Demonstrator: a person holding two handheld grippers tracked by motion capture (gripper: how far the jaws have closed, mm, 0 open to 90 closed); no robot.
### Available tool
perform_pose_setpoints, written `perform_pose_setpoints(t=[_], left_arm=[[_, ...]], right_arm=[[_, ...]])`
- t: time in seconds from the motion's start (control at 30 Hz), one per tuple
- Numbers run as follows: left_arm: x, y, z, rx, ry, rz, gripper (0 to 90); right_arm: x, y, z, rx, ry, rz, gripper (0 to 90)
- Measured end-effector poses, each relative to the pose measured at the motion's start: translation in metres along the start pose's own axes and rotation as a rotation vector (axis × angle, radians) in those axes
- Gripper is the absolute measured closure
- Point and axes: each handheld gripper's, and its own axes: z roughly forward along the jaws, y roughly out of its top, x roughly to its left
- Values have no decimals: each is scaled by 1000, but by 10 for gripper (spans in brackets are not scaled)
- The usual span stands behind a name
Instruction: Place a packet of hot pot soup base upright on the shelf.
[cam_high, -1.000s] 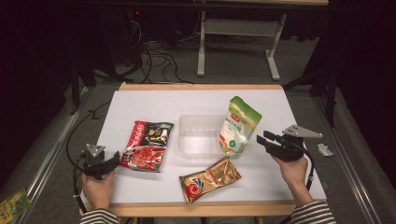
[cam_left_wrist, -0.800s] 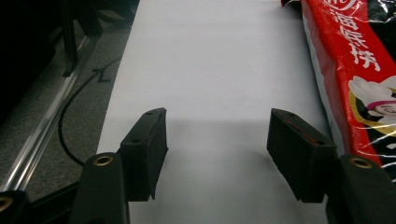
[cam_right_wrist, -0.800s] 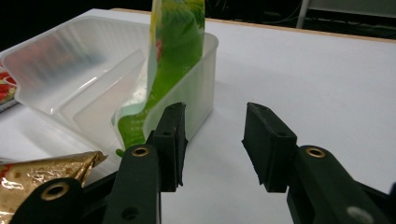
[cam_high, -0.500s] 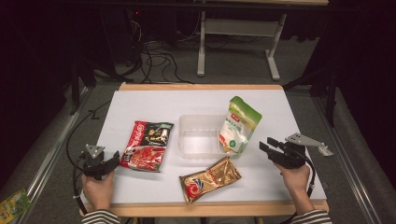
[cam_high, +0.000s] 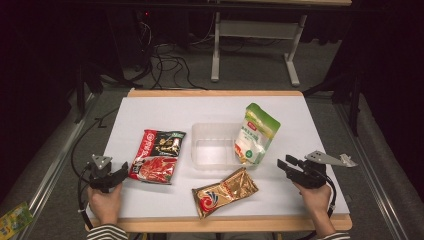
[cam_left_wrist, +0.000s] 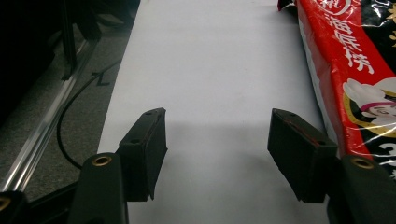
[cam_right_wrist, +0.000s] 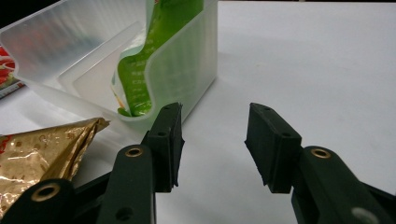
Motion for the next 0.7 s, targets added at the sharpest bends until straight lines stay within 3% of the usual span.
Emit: perform_pose_setpoints(t=[0.23, 0.7], left_arm=[[0, 0, 0, -3, 5, -4, 377], [-1, 1, 1, 14, 11, 3, 377]], right_arm=[[8, -7, 4, 15, 1, -15, 546], [21, -14, 4, 37, 62, -12, 540]])
